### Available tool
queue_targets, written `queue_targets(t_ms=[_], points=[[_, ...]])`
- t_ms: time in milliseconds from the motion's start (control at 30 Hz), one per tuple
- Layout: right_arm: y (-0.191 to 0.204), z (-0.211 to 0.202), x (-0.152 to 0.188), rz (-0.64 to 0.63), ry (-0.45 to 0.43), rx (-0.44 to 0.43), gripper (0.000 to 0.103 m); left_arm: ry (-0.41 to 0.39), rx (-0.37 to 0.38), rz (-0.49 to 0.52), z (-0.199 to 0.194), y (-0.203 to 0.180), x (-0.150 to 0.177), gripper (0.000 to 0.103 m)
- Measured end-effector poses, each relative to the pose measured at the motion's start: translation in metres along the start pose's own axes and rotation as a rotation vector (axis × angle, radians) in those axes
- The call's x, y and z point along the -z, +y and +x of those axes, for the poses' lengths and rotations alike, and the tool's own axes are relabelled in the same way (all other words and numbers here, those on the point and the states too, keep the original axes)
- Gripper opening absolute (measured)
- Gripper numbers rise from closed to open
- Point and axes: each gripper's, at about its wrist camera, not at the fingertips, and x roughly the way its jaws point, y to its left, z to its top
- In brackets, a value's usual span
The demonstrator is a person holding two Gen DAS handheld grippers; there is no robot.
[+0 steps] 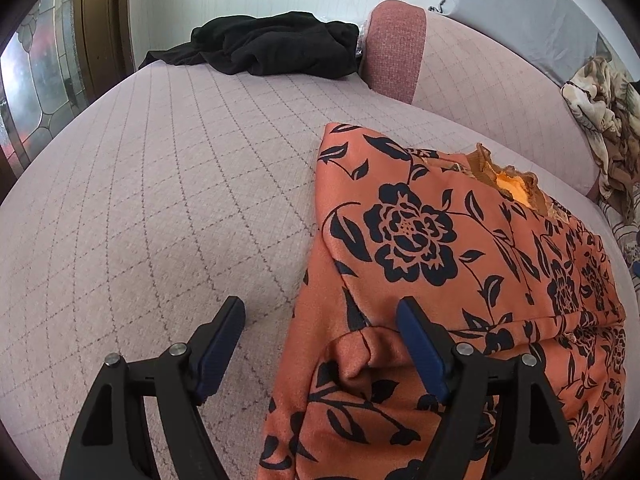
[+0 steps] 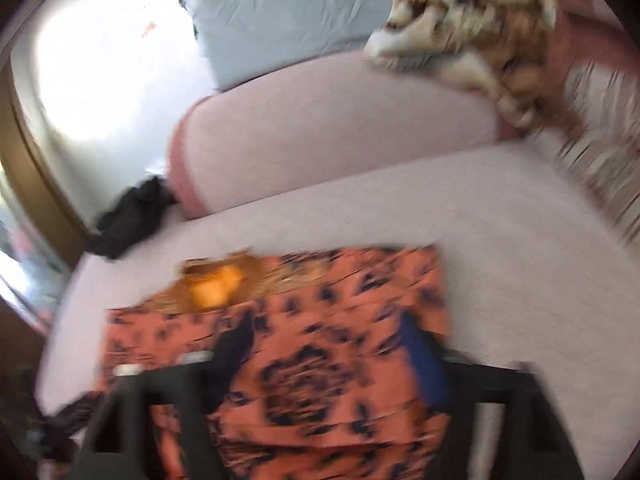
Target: Fold small clothes
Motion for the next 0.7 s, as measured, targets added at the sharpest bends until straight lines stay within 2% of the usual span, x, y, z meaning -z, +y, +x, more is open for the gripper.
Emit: queue_targets(t_ms=[33,100,133,167,233,300,333,367,400,433,500,567,600,633,667,700], points=[[-0.006,0.013,0.004,0.03,0.046,-0.003,0.09,-0.001,-0.001,0.002,0.0,0.0,0.0,0.079],[-0.043,0.056,0.018,0.172,0.233,0.08,0.087,0.0,0.0,0.003,-0.001,0.0,0.001,0.079],[-0.056,0.057,0.022,0.237,0.234,0.079,0.076,0.001,0.001,0.001,-0.002,0.001,0.001,0.079],[-0.058,0.044,0.02,0.256,0.172,0.05,0.077,0.0,0.003,-0.006,-0.003,0.002,0.001,0.079],[-0.045,0.023,0.013,0.21,0.079,-0.005,0.078,-0.008,0.002,-0.032,-0.006,0.006,-0.001,0.079],[-0.035,0.015,0.014,0.175,0.041,-0.059,0.081,-0.03,0.021,-0.079,-0.012,0.013,-0.004,0.079],[-0.036,0.023,0.016,0.163,0.073,-0.082,0.085,-0.041,0.018,-0.087,-0.013,0.014,-0.004,0.079],[-0.043,0.04,0.022,0.161,0.14,-0.063,0.085,-0.034,-0.015,-0.072,-0.01,0.015,-0.004,0.079],[-0.053,0.058,0.027,0.183,0.22,-0.004,0.085,0.007,-0.058,-0.051,-0.002,0.015,-0.002,0.08],[-0.057,0.063,0.03,0.209,0.234,0.044,0.08,0.024,-0.056,-0.046,0.002,0.016,-0.001,0.08],[-0.04,0.045,0.022,0.182,0.145,0.023,0.081,-0.002,-0.053,-0.072,-0.005,0.02,-0.002,0.08],[-0.022,0.023,0.017,0.117,0.05,-0.037,0.081,-0.017,-0.052,-0.107,-0.01,0.026,-0.003,0.08],[-0.014,0.018,0.018,0.103,0.031,-0.057,0.083,-0.012,-0.054,-0.12,-0.009,0.028,-0.003,0.08],[-0.014,0.023,0.021,0.103,0.04,-0.071,0.091,0.01,-0.063,-0.118,-0.005,0.03,-0.003,0.081],[-0.016,0.041,0.026,0.106,0.1,-0.071,0.094,0.017,-0.069,-0.094,-0.001,0.029,-0.002,0.082],[-0.023,0.068,0.033,0.123,0.216,-0.021,0.094,0.011,-0.076,-0.073,-0.001,0.027,-0.002,0.084]])
